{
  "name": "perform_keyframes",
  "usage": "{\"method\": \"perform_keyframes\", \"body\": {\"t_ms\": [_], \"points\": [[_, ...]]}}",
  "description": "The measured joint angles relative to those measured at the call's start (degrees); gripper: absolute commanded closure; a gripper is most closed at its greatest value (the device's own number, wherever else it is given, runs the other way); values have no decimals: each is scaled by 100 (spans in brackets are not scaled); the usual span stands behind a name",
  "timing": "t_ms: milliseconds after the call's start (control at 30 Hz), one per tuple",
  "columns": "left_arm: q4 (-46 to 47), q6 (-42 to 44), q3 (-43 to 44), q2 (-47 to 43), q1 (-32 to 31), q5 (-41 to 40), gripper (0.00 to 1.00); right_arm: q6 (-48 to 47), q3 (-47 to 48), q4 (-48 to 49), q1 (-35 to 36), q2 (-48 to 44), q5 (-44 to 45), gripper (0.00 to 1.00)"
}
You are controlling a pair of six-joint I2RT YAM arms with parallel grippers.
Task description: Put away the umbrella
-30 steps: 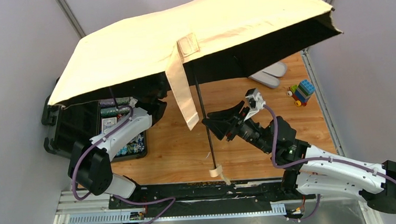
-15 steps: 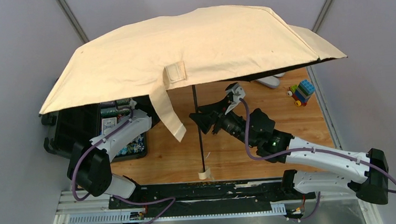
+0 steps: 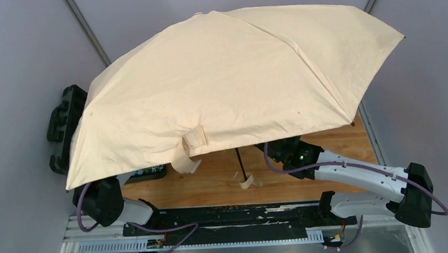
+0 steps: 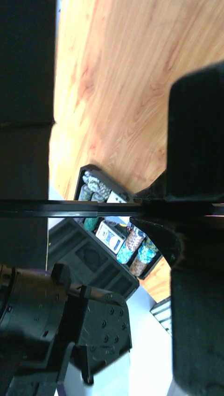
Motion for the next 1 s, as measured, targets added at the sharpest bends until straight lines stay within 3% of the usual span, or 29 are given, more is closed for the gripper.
{"method": "perform_keyframes", "body": {"t_ms": [233,533,600,667,700,1000], "points": [[66,83,-197,-302,-33,-72,49,-133,2,179,-4,-42,-293,100],[70,249,-243,-286,-42,-136,46,37,-87,186,-2,-140,-389,100],[57,289,-243,-284,-44,-138,58,76,-94,184,-2,-149,-391,100],[57,330,-240,-284,-46,-138,89,114,-96,175,-2,-151,-391,100],[57,358,-227,-284,-50,-144,99,151,-114,179,-2,-151,-382,100],[-645,778,-223,-522,-118,-160,100,129,-190,127,-15,-157,-205,100]]}}
